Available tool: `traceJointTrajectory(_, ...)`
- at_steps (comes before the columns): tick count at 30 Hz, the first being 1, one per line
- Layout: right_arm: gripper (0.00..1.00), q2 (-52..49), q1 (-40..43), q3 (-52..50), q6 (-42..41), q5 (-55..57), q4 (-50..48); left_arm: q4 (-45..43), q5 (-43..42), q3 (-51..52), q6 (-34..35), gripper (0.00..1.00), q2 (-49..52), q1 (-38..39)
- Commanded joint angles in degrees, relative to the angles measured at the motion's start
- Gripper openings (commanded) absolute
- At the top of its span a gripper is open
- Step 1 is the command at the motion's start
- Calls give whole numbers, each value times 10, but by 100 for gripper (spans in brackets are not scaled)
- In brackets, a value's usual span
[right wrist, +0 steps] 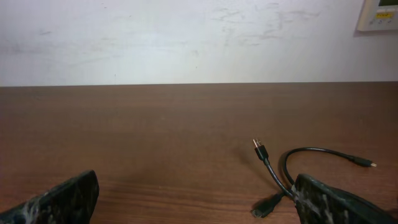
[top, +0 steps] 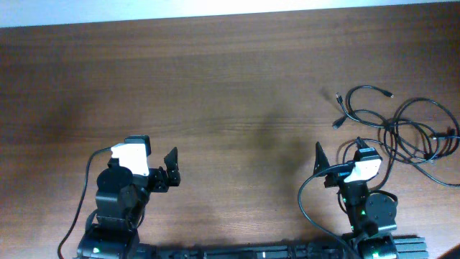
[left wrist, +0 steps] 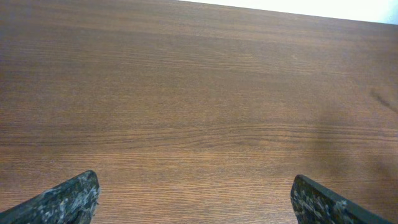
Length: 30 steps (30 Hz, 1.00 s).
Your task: Untangle cables
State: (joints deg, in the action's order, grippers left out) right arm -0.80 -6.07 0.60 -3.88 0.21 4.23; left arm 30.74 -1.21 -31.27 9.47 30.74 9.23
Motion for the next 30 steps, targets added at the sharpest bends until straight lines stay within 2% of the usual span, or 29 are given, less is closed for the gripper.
traceJointTrajectory(1,98,5,-3,-3,4,3,3,0,5,3,-3,99,-2,-2)
traceJointTrajectory(8,98,5,-3,-3,4,3,3,9,6,3,-3,99,-2,-2)
traceJointTrajectory(12,98,5,-3,-3,4,3,3,7,40,18,-3,99,-43,-2)
traceJointTrajectory(16,98,5,-3,-3,4,3,3,-66,40,79,-3,99,-113,-12)
traceJointTrajectory(25,98,5,-3,-3,4,3,3,-306,30,266,-3,99,-290,-31)
traceJointTrajectory(28,98,5,-3,-3,4,3,3,-394,27,309,-3,99,-305,-32)
traceJointTrajectory(30,98,5,-3,-3,4,3,3,-398,19,308,-27,99,-305,-36)
